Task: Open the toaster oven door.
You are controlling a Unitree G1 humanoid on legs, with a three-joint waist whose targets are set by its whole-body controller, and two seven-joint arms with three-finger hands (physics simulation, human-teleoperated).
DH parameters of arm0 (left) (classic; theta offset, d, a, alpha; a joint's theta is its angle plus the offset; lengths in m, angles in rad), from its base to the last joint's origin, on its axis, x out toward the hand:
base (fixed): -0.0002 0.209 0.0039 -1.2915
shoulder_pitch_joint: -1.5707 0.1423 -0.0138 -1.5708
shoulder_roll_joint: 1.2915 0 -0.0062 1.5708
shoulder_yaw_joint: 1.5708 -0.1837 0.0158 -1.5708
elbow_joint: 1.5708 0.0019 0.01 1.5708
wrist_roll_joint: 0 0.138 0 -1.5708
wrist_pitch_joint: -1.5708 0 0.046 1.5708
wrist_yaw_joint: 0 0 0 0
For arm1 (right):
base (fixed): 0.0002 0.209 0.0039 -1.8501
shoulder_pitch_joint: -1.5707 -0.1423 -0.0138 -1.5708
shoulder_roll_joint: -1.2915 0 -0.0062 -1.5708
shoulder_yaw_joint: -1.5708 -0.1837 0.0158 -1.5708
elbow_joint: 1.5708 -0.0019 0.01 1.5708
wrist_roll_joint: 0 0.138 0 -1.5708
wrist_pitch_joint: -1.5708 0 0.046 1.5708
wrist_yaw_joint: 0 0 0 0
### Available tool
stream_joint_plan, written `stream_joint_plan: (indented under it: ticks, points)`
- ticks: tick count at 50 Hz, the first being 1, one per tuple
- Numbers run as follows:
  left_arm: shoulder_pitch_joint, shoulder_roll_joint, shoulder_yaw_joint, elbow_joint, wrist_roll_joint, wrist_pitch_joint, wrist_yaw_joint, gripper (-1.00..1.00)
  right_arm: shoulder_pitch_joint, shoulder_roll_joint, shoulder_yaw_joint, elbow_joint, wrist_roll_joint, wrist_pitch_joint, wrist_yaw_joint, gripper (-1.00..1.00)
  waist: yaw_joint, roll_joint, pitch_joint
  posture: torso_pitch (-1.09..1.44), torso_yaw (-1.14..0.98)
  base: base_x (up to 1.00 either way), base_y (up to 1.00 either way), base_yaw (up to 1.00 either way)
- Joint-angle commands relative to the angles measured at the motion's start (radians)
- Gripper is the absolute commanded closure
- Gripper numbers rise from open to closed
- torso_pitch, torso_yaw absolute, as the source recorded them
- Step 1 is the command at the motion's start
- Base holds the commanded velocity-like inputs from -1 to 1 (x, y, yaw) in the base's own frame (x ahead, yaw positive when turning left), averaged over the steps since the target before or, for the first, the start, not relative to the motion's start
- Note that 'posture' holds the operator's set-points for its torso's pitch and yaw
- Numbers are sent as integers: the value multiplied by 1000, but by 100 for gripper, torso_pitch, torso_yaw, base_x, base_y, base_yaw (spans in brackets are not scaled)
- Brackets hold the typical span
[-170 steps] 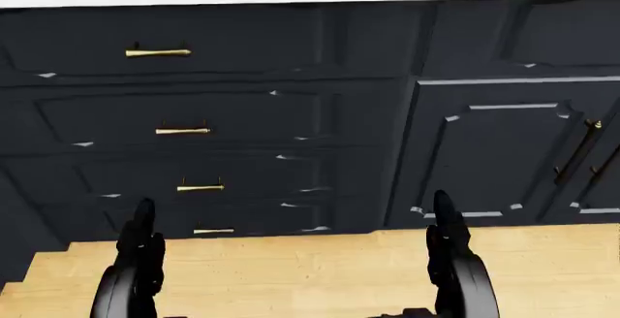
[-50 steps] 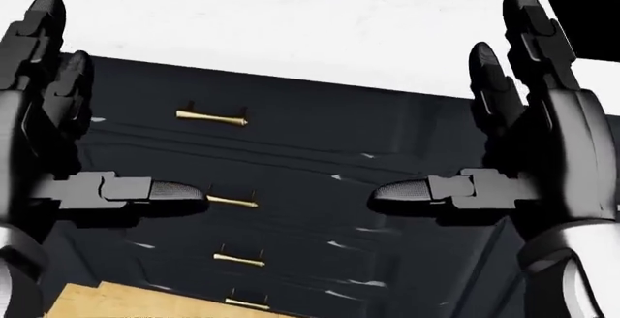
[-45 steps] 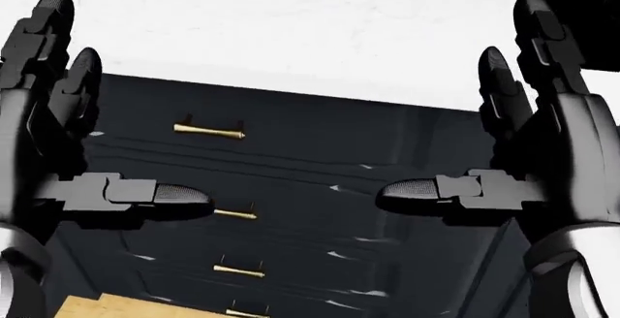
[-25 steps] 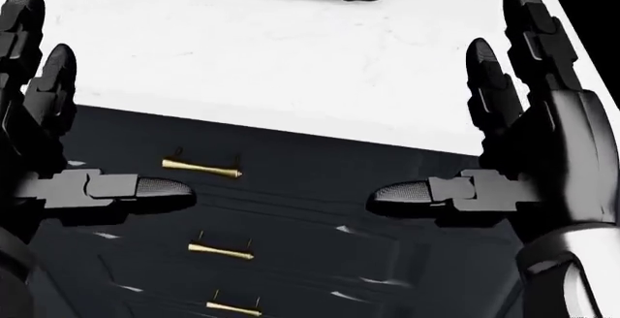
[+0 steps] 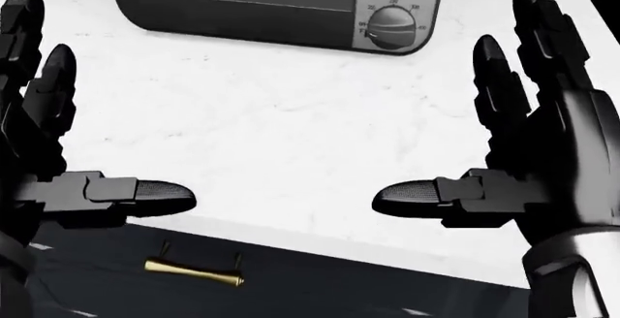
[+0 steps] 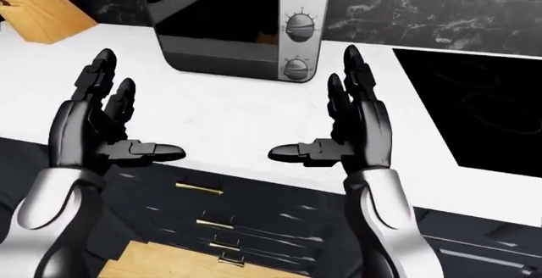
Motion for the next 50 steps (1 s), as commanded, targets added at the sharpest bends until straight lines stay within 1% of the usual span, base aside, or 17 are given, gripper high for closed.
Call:
stream_joint_plan:
  ticks: [1, 4, 5, 8, 12, 16, 17, 30, 31, 33, 37, 41, 42, 44, 45, 46, 50]
  points:
    - [-15, 1, -2, -11, -3, -23, -2, -100, -7, -6, -9, -9, -1, -29, 1, -100, -5, 0, -5, 0, 0, 0, 0, 0]
    - [-19, 1, -3, -27, -4, -4, 2, -100, 1, -6, -12, -9, 2, -36, 1, -100, 2, -72, -24, 0, 0, 0, 0, 0]
    - [-17, 1, -2, -22, -4, -11, 1, -100, 0, -7, -13, -13, 3, -32, -1, -100, 2, -40, 2, 0, 0, 0, 0, 0]
    - [-21, 1, -2, -27, -5, -3, 2, -100, -1, -8, -18, -20, 10, -31, -5, -100, -7, -66, 2, 0, 0, 0, 0, 0]
    - [-26, 3, -1, -27, -6, -1, 2, -100, 1, -11, -22, -18, 12, -43, -4, -100, -9, -48, 14, 0, 0, 0, 0, 0]
    - [-24, 5, -1, -23, -6, -8, 0, -100, -1, -13, -24, -23, 16, -36, -11, -100, -21, 19, 3, 0, 0, 0, 0, 0]
    - [-22, 4, 0, -19, -6, -13, 0, -100, 1, -14, -24, -20, 15, -40, -9, -100, -22, -18, 2, 0, 0, 0, 0, 0]
    - [-52, 9, -14, 0, 7, -9, -2, -100, -1, -27, -52, -16, 41, -46, -20, -100, -9, -31, -29, 0, 0, 0, 0, 0]
    - [-56, 7, -15, -1, 7, -5, -3, -100, 1, -28, -54, -7, 36, -51, -25, -100, -9, -27, -46, 0, 0, 0, -23, 0]
    - [-58, 7, -16, 1, 9, -5, -3, -100, -1, -30, -58, -15, 44, -43, -32, -100, -11, 35, -12, 0, 0, 0, -85, 0]
    - [-55, 5, -15, -1, 10, -5, -4, -100, 6, -30, -55, -8, 44, -58, -31, -100, -4, 51, -23, 0, 0, 0, -90, 0]
    - [-44, 3, -15, 4, 10, -21, -7, -100, 9, -29, -50, -9, 44, -65, -34, -100, -1, 19, -27, 0, 0, 0, -80, 0]
    - [-43, 3, -15, 5, 11, -22, -8, -100, 10, -30, -47, -10, 41, -67, -33, -100, 10, -7, -17, 0, 0, 0, 0, 0]
    - [-46, 5, -13, 5, 13, -21, -8, -100, 15, -29, -36, -3, 26, -81, -23, -100, 22, -107, 8, 0, 0, 0, 0, 0]
    - [-48, 6, -14, 4, 15, -21, -8, -100, 14, -27, -37, -5, 25, -79, -22, -100, 4, -111, 31, 0, 0, 0, 0, 0]
    - [-49, 8, -14, 3, 17, -22, -8, -100, 15, -27, -36, -3, 21, -82, -20, -100, 6, -64, 25, 0, 0, 0, 0, 0]
    - [-52, 11, -12, -1, 20, -23, -13, -100, 19, -23, -35, -2, 14, -87, -13, -100, -6, -44, -1, 0, 0, 0, 0, 0]
